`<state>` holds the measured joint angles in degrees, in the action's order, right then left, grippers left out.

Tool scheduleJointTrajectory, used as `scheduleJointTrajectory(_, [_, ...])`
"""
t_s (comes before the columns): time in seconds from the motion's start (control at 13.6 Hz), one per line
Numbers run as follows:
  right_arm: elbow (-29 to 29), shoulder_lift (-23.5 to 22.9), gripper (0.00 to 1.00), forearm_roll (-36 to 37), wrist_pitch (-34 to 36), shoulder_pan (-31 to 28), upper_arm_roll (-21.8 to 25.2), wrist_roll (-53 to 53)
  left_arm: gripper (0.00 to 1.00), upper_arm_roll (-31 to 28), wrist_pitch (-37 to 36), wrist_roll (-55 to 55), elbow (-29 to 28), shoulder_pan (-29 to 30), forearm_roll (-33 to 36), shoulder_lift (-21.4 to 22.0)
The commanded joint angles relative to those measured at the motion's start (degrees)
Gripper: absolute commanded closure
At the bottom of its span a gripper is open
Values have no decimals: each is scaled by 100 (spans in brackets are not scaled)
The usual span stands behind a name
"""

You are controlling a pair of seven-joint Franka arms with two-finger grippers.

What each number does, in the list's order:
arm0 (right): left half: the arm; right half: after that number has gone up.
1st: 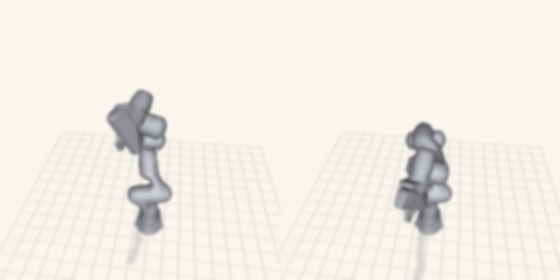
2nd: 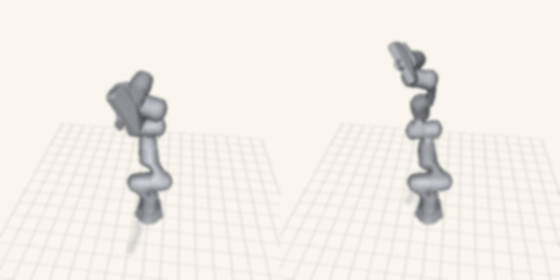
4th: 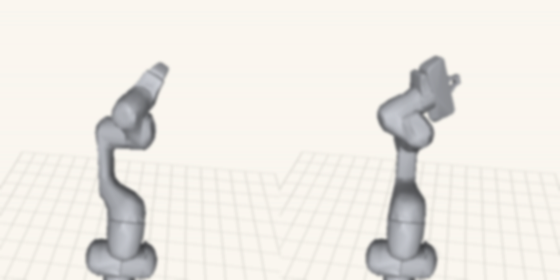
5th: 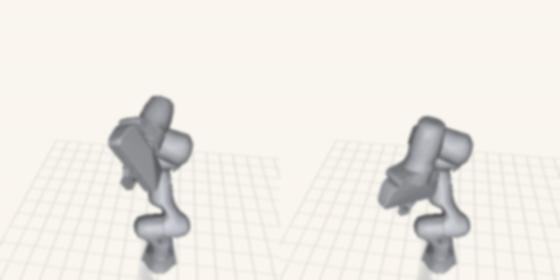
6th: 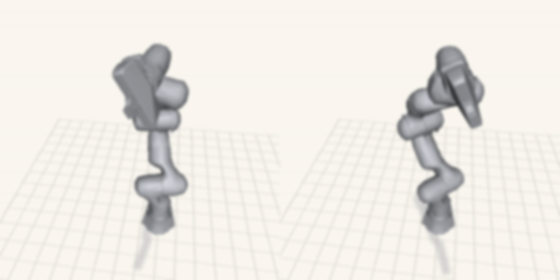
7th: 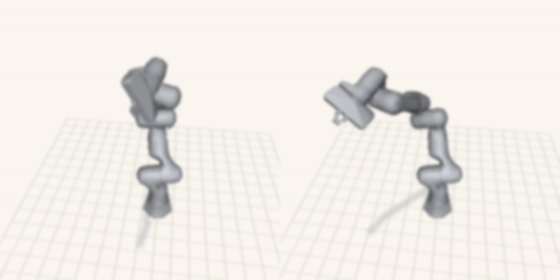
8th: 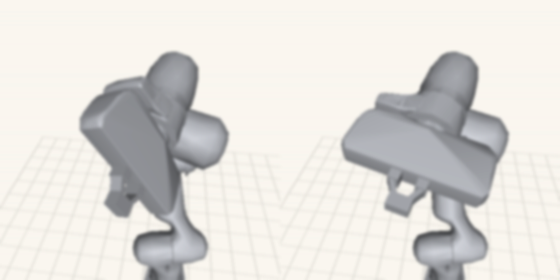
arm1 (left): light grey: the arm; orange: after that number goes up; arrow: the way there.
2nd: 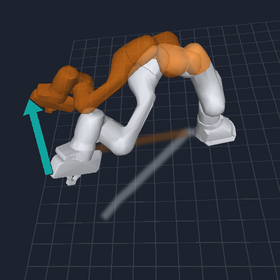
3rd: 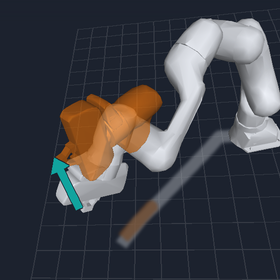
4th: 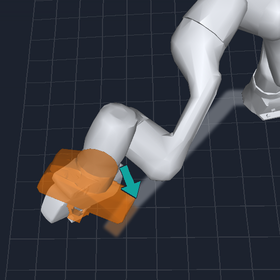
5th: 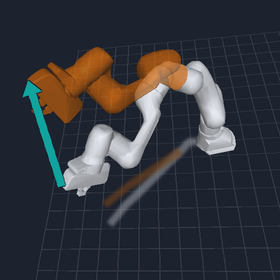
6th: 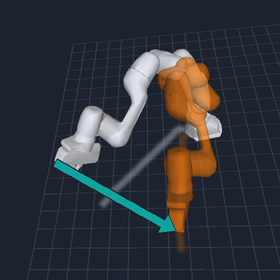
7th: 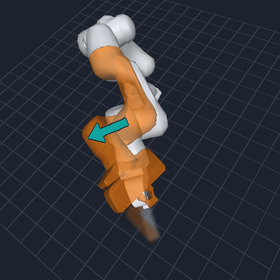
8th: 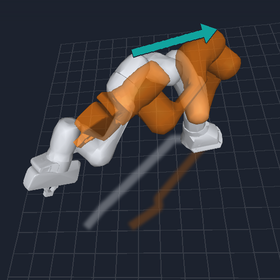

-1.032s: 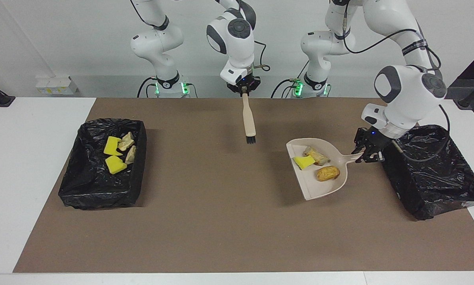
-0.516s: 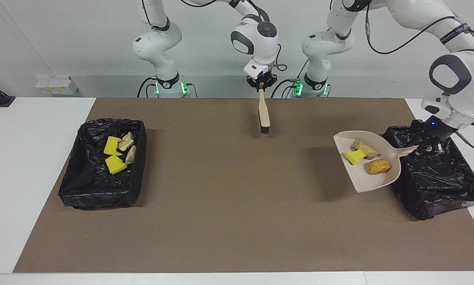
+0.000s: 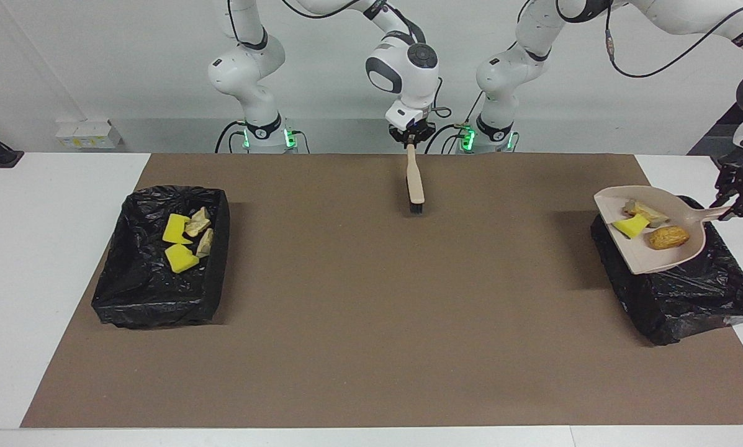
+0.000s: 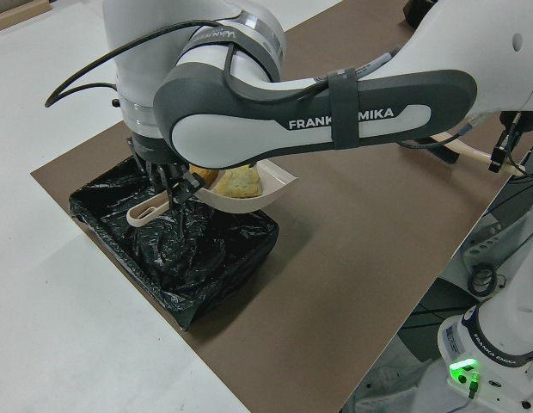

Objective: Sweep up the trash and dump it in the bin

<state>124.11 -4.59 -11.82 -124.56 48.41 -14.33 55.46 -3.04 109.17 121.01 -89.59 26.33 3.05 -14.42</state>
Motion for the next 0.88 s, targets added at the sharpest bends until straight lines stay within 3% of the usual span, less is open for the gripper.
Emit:
scheduleJointTrajectory(0.0, [-80,-94,100,22,-148,-6,0,-141,100,84,332,28,451,-23,921,-315])
scheduleJointTrajectory(0.15, [-168,-147,100,22,-148,-15,0,-158,100,75,744,-182,408,-102,1519,-324])
scheduleJointTrajectory(0.22, [-342,-338,100,14,-148,-7,0,-167,100,84,877,-488,390,-189,2167,-324])
scheduleJointTrajectory(0.44, [-485,-525,100,14,-148,2,0,-176,100,75,729,-1719,242,-725,3742,-246])
scheduleJointTrajectory(0.81, [-406,-604,100,14,-314,-42,0,-387,100,75,641,-2345,13,-823,5351,88])
